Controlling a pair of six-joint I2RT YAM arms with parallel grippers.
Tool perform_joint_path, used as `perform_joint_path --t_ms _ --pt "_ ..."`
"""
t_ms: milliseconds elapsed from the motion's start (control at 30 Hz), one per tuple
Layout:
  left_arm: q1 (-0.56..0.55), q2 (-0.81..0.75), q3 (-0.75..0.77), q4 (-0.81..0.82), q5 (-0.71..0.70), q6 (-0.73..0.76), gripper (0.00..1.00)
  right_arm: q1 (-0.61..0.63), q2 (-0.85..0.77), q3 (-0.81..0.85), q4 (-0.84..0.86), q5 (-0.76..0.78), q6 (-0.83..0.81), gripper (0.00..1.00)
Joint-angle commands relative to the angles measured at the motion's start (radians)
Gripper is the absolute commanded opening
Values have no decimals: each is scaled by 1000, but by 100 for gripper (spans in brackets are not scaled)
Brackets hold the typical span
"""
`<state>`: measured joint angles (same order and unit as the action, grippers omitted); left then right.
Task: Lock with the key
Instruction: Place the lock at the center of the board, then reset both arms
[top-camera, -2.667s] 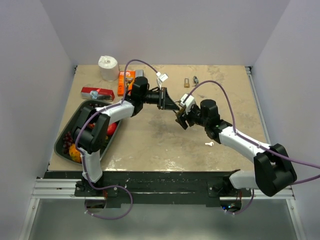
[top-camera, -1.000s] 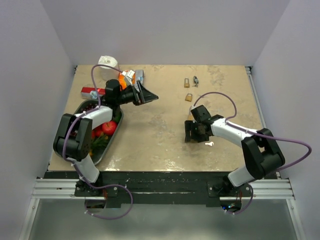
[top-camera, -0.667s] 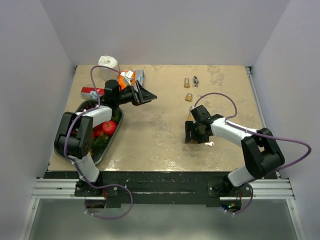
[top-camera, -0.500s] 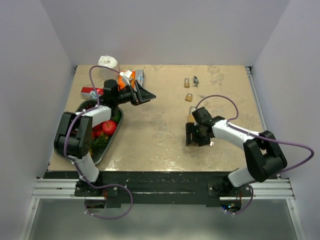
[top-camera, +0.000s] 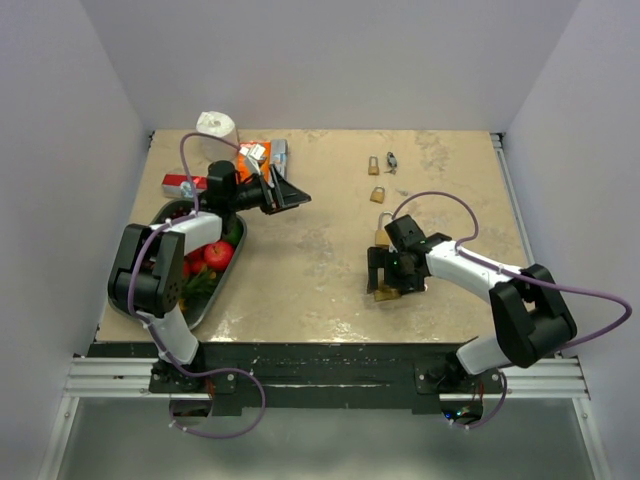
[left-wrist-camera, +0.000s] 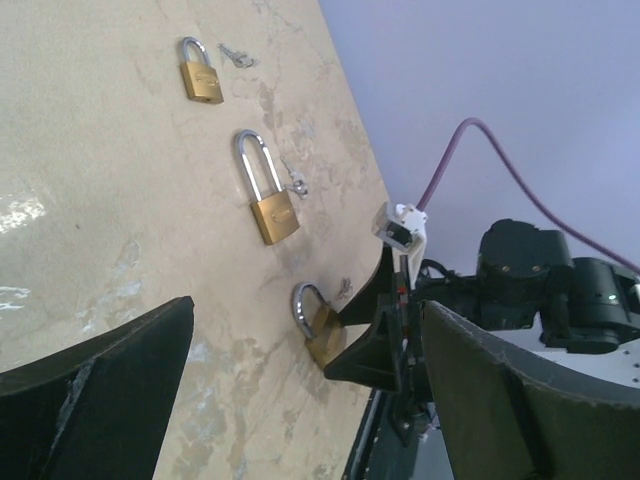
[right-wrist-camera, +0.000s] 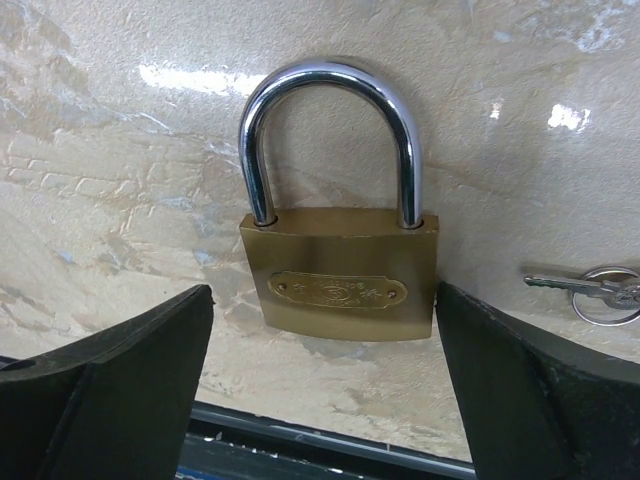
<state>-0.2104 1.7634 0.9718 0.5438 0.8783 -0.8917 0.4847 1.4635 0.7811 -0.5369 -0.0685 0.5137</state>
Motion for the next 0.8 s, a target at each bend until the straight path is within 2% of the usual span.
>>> perform_joint_path --t_ms 0,100,233,333,500,633,667,767 --pt "8 -44 63 -123 7 172 99 5 -14 29 -35 15 0 98" --pt "8 -61 151 -327 -12 359 99 5 -37 59 -38 18 -6 99" --pt "8 -55 303 -711 -99 687 99 5 -78 122 -41 62 -55 99" --pt "19 -36 410 -884 -171 795 99 0 -120 203 -6 114 -90 99" --pt "77 -50 488 -941 -228 843 99 -29 -118 343 150 199 -228 99" --pt "153 -41 560 -935 -249 835 99 -60 -69 475 374 243 -409 99" --pt "163 -29 626 -955 -272 841 99 -72 -60 493 408 274 -429 99" --pt "172 48 763 -1079 -366 925 99 -122 -3 564 479 193 -492 99"
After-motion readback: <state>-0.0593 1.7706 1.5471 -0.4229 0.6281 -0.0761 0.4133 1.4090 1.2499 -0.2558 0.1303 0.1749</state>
